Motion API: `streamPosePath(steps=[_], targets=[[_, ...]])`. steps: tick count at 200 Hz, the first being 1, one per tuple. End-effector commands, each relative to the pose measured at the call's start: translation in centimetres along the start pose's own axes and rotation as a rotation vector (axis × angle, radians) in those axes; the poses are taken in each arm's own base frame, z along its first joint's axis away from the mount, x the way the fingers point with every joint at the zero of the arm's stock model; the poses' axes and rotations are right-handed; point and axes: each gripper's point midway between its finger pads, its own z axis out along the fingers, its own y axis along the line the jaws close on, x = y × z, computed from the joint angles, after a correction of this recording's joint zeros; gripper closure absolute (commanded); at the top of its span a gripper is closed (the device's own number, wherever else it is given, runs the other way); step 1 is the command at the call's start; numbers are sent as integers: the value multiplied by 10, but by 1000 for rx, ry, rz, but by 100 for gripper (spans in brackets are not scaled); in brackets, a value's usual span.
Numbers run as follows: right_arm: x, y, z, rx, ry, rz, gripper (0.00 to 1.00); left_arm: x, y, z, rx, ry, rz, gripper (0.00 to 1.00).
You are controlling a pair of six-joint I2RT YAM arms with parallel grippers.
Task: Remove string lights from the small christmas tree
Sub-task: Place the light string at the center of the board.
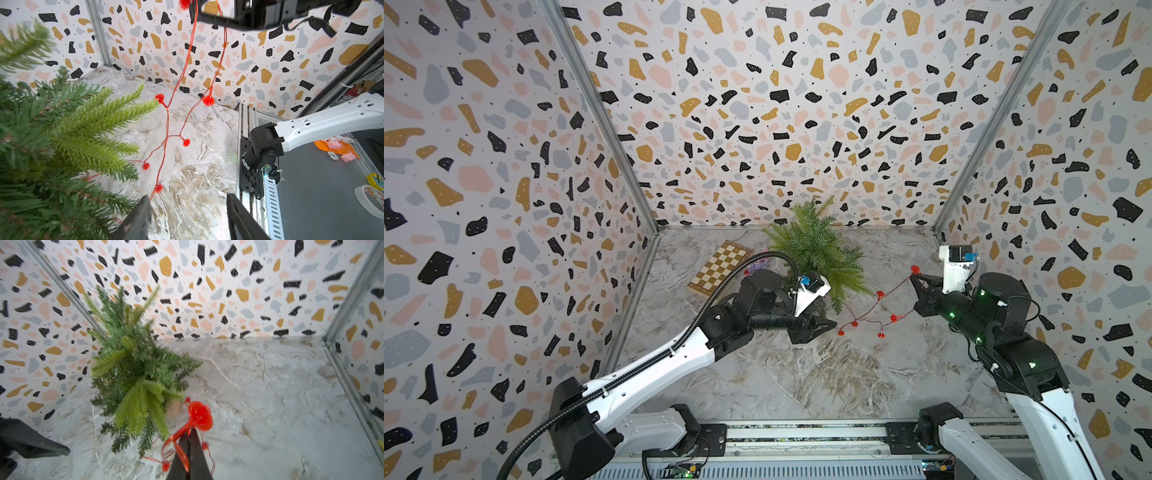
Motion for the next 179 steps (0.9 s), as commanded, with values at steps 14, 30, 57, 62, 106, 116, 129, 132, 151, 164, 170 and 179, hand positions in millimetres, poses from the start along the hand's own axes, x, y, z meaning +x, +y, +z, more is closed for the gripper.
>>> streamPosePath(steps=[14, 30, 57, 62, 106, 116, 129, 132, 151, 164, 170, 179], targets=[[64, -24, 23, 80, 134, 98, 100, -15, 3, -11, -62, -81, 62, 42], [85, -28, 41, 74, 168, 114, 100, -10, 7, -13, -88, -71, 54, 41], [122, -43, 70, 110, 246, 114, 93, -2, 9, -20, -116, -46, 37, 41], [127, -44, 75, 110, 253, 113, 90, 1, 10, -22, -127, -42, 34, 40], [160, -38, 99, 52, 323, 101, 64, 19, 19, -36, -214, -17, 6, 40], [165, -30, 100, 25, 350, 69, 59, 20, 20, -38, -227, -17, 0, 40], [164, -17, 99, -18, 353, 15, 52, 30, 21, -40, -239, 9, -24, 40], [163, -14, 98, -25, 349, 6, 50, 30, 22, -41, -241, 8, -28, 40], [152, 0, 94, -56, 315, -39, 39, 35, 22, -43, -251, -1, -54, 40], [141, 4, 90, -54, 301, -43, 33, 36, 22, -45, -256, -5, -71, 40], [136, 5, 88, -55, 298, -45, 31, 37, 22, -47, -261, -7, -79, 40], [129, 6, 85, -46, 294, -47, 26, 38, 22, -49, -266, -10, -87, 40]])
